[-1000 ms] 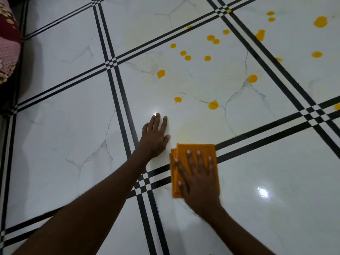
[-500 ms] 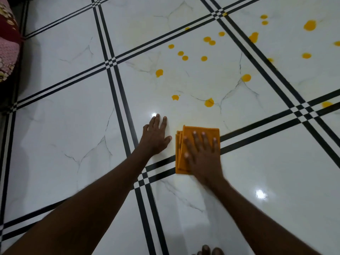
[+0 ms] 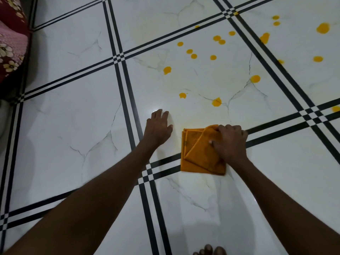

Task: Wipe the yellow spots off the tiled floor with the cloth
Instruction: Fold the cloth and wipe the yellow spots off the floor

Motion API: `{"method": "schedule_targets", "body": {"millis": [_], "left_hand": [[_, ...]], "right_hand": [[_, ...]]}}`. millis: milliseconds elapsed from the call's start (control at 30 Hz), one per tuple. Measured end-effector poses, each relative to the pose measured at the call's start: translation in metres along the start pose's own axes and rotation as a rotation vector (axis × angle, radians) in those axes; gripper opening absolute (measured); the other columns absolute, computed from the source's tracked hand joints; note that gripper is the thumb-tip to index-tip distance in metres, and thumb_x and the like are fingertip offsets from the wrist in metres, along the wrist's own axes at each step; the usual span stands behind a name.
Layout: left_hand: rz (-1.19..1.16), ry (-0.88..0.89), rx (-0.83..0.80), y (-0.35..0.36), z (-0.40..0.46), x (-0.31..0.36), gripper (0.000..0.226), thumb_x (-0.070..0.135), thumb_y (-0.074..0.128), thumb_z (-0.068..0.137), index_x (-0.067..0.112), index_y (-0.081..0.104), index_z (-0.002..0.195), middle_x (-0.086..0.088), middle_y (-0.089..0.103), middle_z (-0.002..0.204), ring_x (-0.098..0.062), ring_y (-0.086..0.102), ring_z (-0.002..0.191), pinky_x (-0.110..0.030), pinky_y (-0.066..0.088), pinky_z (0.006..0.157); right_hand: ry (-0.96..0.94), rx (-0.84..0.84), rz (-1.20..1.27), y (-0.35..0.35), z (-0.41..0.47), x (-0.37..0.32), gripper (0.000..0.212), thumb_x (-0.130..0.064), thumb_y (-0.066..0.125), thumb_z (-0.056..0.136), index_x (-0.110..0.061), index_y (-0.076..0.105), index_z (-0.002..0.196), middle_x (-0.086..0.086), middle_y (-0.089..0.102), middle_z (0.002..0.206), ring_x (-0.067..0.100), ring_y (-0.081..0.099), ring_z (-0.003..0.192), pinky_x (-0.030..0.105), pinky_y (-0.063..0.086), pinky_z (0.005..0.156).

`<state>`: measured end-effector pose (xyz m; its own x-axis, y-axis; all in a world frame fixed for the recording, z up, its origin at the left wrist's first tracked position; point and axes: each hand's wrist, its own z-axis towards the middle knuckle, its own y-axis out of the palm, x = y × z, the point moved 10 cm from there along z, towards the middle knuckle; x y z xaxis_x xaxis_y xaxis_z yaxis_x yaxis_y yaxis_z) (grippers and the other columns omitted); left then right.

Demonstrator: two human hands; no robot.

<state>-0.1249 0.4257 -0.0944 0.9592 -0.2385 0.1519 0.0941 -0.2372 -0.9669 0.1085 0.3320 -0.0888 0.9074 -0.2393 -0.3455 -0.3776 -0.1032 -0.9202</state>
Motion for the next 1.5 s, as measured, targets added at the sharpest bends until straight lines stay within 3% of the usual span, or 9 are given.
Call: {"method": "schedule_targets", "body": {"millis": [300, 433, 633, 800, 967, 1133, 1300, 1400, 1500], "left_hand": [[-0.019, -0.001, -0.008, -0.003, 0.001, 0.008, 0.062, 0.035, 0.052, 0.099, 0.010, 0.032, 0.152, -0.017, 0.029, 0.160, -0.033, 0.026, 0.147, -0.050, 0.032, 0.116], [-0.041, -0.016, -0.020, -0.001, -0.001, 0.009, 0.062, 0.036, 0.051, 0.100, 0.010, 0.031, 0.153, -0.016, 0.028, 0.161, -0.033, 0.025, 0.148, -0.050, 0.031, 0.117], [-0.042, -0.033, -0.046, 0.004, -0.006, 0.002, 0.064, 0.035, 0.052, 0.099, 0.009, 0.030, 0.153, -0.017, 0.027, 0.161, -0.033, 0.026, 0.148, -0.049, 0.033, 0.117], [0.017, -0.004, -0.047, 0.004, -0.008, 0.005, 0.063, 0.035, 0.051, 0.099, 0.009, 0.031, 0.152, -0.018, 0.029, 0.159, -0.034, 0.028, 0.146, -0.050, 0.035, 0.114], [0.030, 0.038, -0.060, 0.009, -0.008, 0.014, 0.063, 0.036, 0.050, 0.099, 0.010, 0.030, 0.153, -0.017, 0.027, 0.160, -0.034, 0.027, 0.147, -0.050, 0.033, 0.114], [0.015, 0.023, -0.059, 0.006, -0.006, 0.015, 0.064, 0.036, 0.050, 0.099, 0.010, 0.029, 0.153, -0.017, 0.027, 0.160, -0.034, 0.025, 0.148, -0.051, 0.032, 0.115], [-0.012, 0.005, -0.034, 0.000, 0.000, 0.013, 0.065, 0.035, 0.052, 0.098, 0.010, 0.029, 0.153, -0.017, 0.027, 0.161, -0.033, 0.025, 0.148, -0.051, 0.031, 0.115], [-0.024, -0.006, -0.017, -0.003, 0.004, 0.010, 0.065, 0.033, 0.053, 0.098, 0.010, 0.029, 0.154, -0.017, 0.027, 0.161, -0.033, 0.024, 0.148, -0.050, 0.030, 0.115], [-0.041, -0.013, -0.010, -0.004, 0.007, 0.012, 0.065, 0.032, 0.054, 0.098, 0.010, 0.030, 0.154, -0.016, 0.027, 0.161, -0.033, 0.025, 0.148, -0.050, 0.031, 0.115]], "right_hand": [[-0.231, 0.262, -0.031, -0.027, -0.012, -0.045, 0.033, -0.023, 0.069, 0.087, -0.010, 0.065, 0.116, 0.016, 0.064, 0.120, 0.037, 0.055, 0.116, 0.049, 0.043, 0.097], [-0.354, 0.038, -0.078, 0.033, -0.059, -0.074, 0.051, -0.048, 0.080, 0.078, -0.011, 0.069, 0.110, 0.014, 0.071, 0.106, 0.033, 0.068, 0.093, 0.047, 0.057, 0.080], [-0.376, 0.086, 0.034, 0.035, -0.072, -0.092, 0.031, -0.018, 0.089, 0.070, -0.008, 0.073, 0.095, 0.011, 0.073, 0.087, 0.027, 0.070, 0.074, 0.038, 0.059, 0.066], [-0.547, -0.139, 0.019, 0.073, -0.117, -0.098, 0.027, -0.031, 0.077, 0.086, -0.013, 0.074, 0.106, 0.010, 0.075, 0.102, 0.031, 0.072, 0.091, 0.044, 0.058, 0.084], [0.009, 0.259, 0.140, 0.025, -0.103, -0.023, 0.039, -0.043, 0.064, 0.091, -0.008, 0.066, 0.107, 0.016, 0.069, 0.104, 0.034, 0.066, 0.093, 0.047, 0.053, 0.085], [0.606, -0.018, 0.335, 0.044, -0.088, 0.019, 0.050, -0.039, 0.077, 0.082, -0.007, 0.059, 0.115, 0.015, 0.068, 0.113, 0.037, 0.063, 0.106, 0.048, 0.046, 0.095], [0.503, -0.076, 0.699, 0.027, -0.059, 0.008, 0.020, -0.025, 0.067, 0.090, -0.012, 0.061, 0.077, 0.006, 0.063, 0.077, 0.030, 0.064, 0.084, 0.035, 0.051, 0.073], [0.466, -0.124, 0.812, 0.002, -0.042, 0.007, 0.019, -0.024, 0.065, 0.093, -0.007, 0.064, 0.101, 0.009, 0.066, 0.096, 0.030, 0.064, 0.095, 0.049, 0.057, 0.083], [0.401, 0.090, 0.676, -0.061, -0.025, 0.016, 0.023, -0.018, 0.066, 0.092, -0.008, 0.066, 0.112, 0.007, 0.065, 0.099, 0.024, 0.060, 0.096, 0.035, 0.050, 0.084]]}}
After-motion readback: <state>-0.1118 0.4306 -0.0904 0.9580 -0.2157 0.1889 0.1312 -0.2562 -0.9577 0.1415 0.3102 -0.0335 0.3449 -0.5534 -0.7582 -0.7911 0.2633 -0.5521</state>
